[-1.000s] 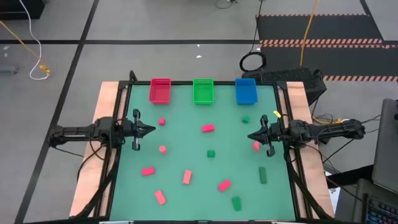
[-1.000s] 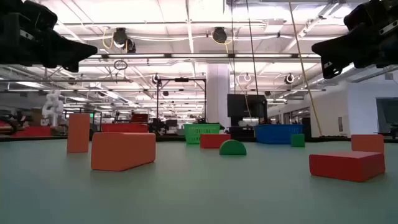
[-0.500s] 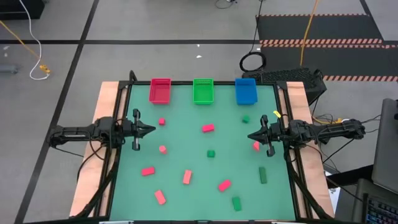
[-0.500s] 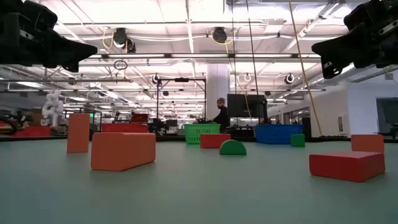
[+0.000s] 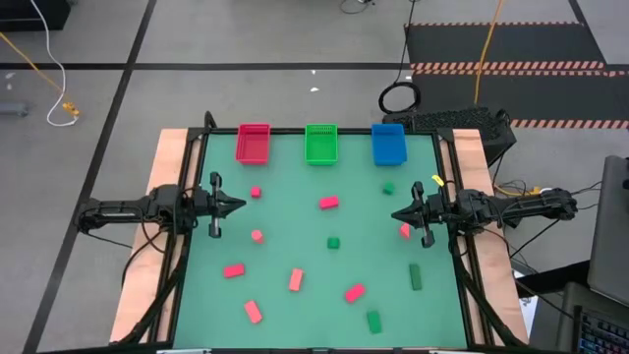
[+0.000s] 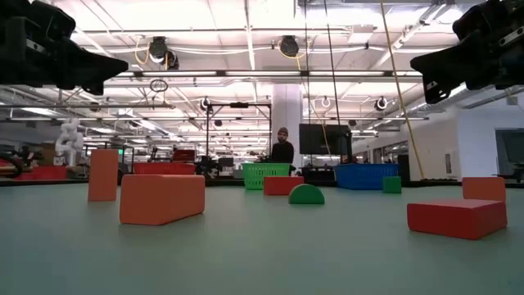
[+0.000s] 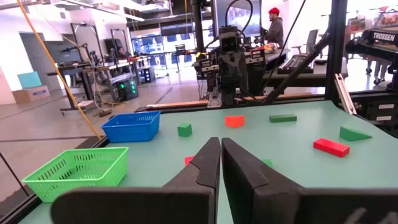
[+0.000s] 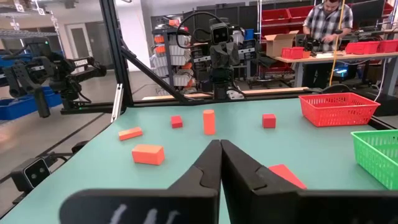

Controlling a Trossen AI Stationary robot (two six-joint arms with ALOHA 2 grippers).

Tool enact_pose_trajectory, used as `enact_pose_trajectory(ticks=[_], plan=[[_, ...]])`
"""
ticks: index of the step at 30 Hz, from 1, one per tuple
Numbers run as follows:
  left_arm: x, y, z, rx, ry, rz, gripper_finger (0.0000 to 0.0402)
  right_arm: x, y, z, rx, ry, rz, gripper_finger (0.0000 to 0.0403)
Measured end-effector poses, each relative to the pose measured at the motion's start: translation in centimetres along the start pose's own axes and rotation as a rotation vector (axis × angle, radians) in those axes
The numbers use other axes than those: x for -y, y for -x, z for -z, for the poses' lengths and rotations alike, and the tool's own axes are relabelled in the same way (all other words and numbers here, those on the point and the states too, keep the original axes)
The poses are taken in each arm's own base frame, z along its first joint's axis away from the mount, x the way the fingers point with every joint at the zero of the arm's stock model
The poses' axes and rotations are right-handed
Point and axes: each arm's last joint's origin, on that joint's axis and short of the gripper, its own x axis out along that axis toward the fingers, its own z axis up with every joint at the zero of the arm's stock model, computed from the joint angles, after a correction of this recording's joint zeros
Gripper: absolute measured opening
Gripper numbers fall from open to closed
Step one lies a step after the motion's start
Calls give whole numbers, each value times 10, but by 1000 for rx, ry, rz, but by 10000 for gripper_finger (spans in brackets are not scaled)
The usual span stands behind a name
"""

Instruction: Sort & place blocks by color

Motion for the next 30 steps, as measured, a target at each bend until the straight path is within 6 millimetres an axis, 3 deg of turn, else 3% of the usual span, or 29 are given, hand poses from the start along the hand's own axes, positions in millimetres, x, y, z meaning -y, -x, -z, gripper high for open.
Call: enact_pose_trajectory(ticks=[24, 30], plan=[[0, 0, 0, 1, 0, -1, 21, 0, 0, 0, 0, 0, 0, 0], [-2, 0, -4, 43, 81, -37, 21, -1, 0, -6, 57, -2, -7, 0]])
